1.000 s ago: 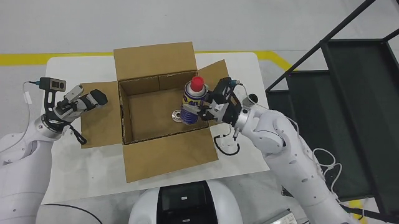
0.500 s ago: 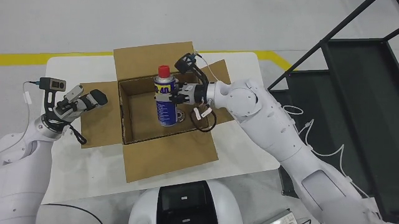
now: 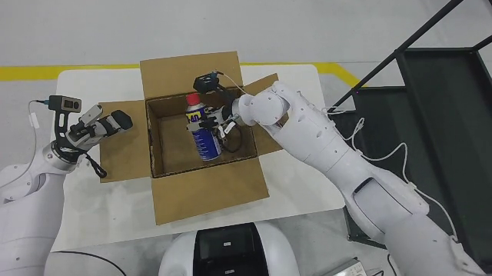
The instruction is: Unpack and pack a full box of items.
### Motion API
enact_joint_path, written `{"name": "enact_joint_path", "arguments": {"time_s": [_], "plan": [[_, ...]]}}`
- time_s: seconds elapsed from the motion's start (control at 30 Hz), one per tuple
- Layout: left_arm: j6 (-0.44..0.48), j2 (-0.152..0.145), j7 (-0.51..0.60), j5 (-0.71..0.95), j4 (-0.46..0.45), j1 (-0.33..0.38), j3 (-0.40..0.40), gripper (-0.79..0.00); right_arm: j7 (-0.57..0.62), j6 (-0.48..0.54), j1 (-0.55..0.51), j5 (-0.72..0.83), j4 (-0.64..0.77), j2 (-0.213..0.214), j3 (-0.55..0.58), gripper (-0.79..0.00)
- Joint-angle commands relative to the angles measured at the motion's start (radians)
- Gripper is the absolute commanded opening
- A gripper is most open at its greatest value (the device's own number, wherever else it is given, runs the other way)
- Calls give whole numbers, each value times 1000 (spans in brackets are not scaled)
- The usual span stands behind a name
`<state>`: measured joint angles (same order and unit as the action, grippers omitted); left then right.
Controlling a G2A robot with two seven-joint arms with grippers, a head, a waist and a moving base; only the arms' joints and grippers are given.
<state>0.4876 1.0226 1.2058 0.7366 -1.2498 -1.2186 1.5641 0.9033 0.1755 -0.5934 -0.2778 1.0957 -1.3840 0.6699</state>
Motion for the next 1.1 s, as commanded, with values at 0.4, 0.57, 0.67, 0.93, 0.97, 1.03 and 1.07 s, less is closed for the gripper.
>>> {"name": "enact_joint_path", "arguments": {"time_s": [0.4, 0.57, 0.67, 0.93, 0.97, 1.03, 1.07], "plan": [[0, 0, 0, 0, 0, 0, 0, 0, 17, -27, 115, 1, -272, -115, -138, -785], [0, 0, 0, 0, 0, 0, 0, 0, 38, -22, 139, 18, -341, -151, -161, 0], [0, 0, 0, 0, 0, 0, 0, 0, 32, -5, 150, 25, -374, -165, -163, 0], [0, 0, 0, 0, 0, 0, 0, 0, -14, 58, 147, 22, -353, -161, -126, 0], [0, 0, 0, 0, 0, 0, 0, 0, -30, 78, 140, 15, -334, -154, -114, 0], [0, 0, 0, 0, 0, 0, 0, 0, -56, 147, 112, 13, -282, -133, -82, 0], [0, 0, 0, 0, 0, 0, 0, 0, -77, 172, 101, -16, -250, -119, -65, 0]]}}
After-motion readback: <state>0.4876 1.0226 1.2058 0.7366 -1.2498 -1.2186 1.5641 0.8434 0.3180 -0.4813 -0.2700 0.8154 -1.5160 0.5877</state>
